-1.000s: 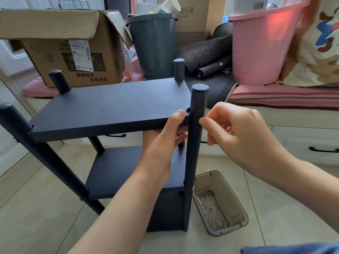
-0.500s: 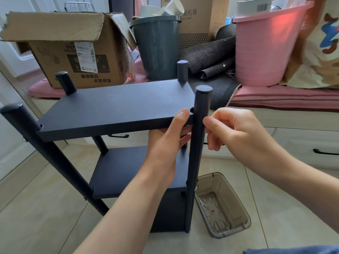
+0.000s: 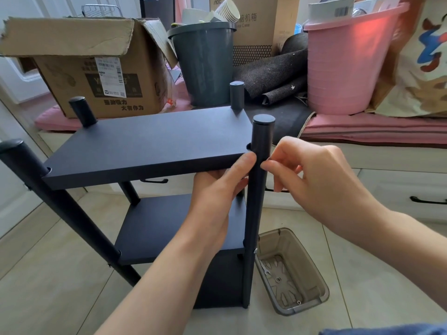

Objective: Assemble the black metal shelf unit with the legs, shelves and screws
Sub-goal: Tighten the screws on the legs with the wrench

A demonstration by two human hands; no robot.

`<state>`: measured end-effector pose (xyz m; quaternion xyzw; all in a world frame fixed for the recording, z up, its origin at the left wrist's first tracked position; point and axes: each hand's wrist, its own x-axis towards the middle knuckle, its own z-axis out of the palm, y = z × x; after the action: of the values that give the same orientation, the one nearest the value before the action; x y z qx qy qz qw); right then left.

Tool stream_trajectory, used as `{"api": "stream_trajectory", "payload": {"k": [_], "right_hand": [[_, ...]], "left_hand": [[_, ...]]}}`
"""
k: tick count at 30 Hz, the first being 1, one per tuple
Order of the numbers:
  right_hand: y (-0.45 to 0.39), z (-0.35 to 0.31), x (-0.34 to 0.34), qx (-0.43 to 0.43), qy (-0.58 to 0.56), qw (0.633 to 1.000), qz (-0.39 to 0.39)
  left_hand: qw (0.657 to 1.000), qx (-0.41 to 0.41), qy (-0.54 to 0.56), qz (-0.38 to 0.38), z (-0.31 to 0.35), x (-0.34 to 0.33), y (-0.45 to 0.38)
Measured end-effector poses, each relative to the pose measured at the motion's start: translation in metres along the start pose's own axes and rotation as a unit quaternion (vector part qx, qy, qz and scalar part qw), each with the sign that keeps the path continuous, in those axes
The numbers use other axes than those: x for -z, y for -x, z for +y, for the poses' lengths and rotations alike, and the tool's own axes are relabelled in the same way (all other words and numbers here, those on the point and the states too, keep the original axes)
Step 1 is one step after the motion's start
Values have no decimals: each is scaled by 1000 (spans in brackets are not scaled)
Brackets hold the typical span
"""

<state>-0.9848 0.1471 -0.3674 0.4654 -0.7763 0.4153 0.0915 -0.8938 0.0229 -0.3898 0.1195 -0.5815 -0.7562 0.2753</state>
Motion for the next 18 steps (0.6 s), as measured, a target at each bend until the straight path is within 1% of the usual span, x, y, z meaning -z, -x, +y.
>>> {"api": "stream_trajectory", "payload": {"k": [5,12,15,18], "right_hand": [[0,0,2,-3,-13,1000,0],[-3,2,2,-12,-30,999,1],[-2,3,1,-10,-29,1000,-2],[-3,3,0,-17,-34,999,-2]], "left_hand": [[1000,-11,13,-2,-2,3,0],[998,-2,21,57,-7,2,-1],[998,4,18,59,-7,3,-2],[999,10,-8,49,-5,4,0]]}}
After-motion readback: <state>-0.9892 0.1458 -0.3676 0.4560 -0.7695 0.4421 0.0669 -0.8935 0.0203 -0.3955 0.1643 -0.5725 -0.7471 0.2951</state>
